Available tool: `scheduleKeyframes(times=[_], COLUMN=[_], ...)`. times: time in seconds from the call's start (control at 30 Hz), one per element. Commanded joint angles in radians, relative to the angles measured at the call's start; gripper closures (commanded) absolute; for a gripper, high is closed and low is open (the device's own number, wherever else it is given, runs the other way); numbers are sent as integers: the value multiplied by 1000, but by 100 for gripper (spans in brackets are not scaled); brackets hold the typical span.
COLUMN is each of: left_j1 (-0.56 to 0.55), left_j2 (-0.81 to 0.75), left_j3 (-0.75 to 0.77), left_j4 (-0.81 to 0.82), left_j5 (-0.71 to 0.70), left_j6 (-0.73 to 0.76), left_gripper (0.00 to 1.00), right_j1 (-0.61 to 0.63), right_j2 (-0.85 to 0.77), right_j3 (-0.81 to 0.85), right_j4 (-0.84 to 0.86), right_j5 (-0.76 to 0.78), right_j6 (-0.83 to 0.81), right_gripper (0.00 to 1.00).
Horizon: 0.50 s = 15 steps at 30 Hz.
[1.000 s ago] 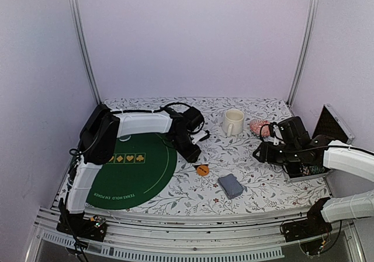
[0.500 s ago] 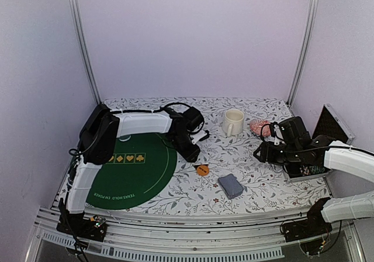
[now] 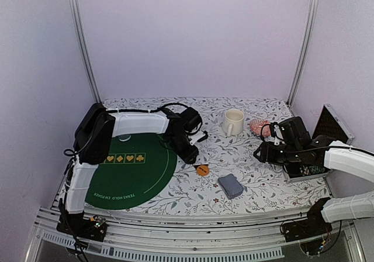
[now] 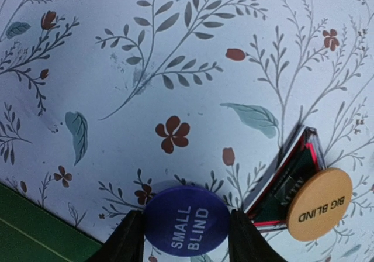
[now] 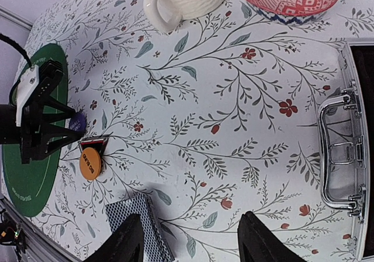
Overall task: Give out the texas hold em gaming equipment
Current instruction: Pick up the small blind button from the center of the board.
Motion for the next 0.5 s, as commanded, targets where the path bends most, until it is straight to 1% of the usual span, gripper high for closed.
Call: scheduleKeyframes(times=[0.0, 0.27, 0.47], left_j1=[-10, 2, 43], left_j2=[-81, -128, -189], left_j3=[-19, -47, -129], left_j4=[-4, -16, -17], left_j5=[16, 9, -20], left_j6=[-6, 3, -8], left_gripper=[58, 57, 57], right_j1=[-4, -4, -3], right_j2=[-22, -24, -27], right_j3=[-15, -16, -18], right_j4=[-7, -7, -7], right_j5=[20, 19, 18], right_j6=[13, 13, 14], right_gripper=[43, 43, 43])
